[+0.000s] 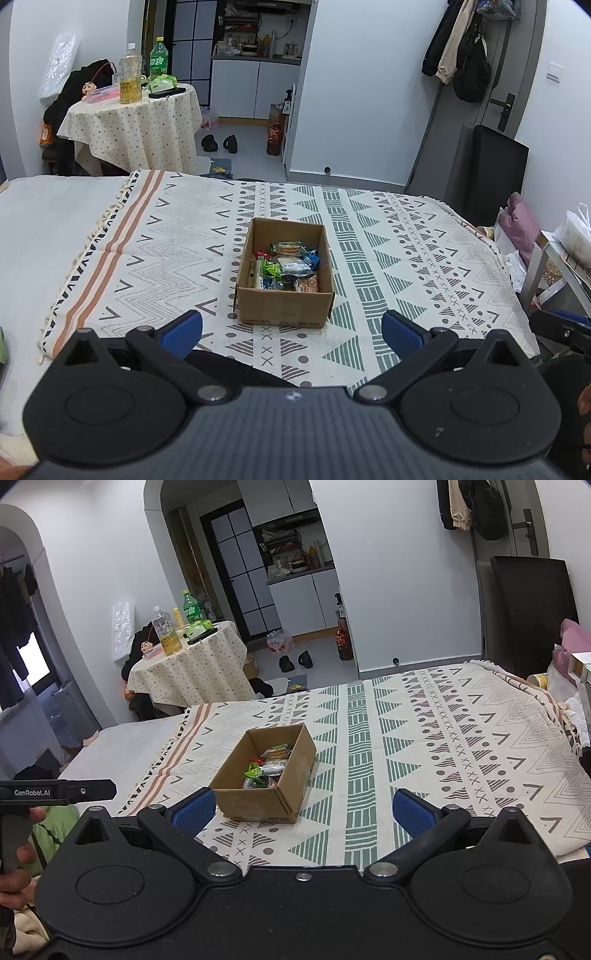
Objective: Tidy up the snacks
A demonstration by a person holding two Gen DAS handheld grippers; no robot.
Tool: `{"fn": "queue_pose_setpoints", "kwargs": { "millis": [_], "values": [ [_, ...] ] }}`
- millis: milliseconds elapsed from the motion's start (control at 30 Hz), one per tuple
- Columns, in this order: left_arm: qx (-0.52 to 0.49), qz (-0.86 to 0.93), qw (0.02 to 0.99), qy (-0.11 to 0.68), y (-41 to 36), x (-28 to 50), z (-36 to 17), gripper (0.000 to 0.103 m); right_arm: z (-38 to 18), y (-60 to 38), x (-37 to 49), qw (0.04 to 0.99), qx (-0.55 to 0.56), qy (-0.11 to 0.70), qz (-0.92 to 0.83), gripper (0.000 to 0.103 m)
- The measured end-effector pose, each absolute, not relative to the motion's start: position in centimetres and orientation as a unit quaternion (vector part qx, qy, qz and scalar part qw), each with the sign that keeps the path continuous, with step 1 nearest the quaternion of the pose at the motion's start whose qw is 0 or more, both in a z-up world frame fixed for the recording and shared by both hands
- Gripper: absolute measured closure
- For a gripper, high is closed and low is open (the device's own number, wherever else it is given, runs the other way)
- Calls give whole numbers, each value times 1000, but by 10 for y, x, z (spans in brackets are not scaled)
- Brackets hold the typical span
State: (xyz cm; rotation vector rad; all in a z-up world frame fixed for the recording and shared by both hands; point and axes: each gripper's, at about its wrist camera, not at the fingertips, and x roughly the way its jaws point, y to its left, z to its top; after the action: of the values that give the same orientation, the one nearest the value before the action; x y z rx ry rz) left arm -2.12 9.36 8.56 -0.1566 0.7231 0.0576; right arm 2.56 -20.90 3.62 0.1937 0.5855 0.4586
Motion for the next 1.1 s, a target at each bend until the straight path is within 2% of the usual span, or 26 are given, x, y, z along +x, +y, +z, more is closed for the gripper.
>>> {"fn": "queue_pose_setpoints", "kwargs": {
  "millis": [1100],
  "values": [
    [-63,8,929,364,90,-18,82,0,42,-194,23,926,72,297,221,0]
  ]
}}
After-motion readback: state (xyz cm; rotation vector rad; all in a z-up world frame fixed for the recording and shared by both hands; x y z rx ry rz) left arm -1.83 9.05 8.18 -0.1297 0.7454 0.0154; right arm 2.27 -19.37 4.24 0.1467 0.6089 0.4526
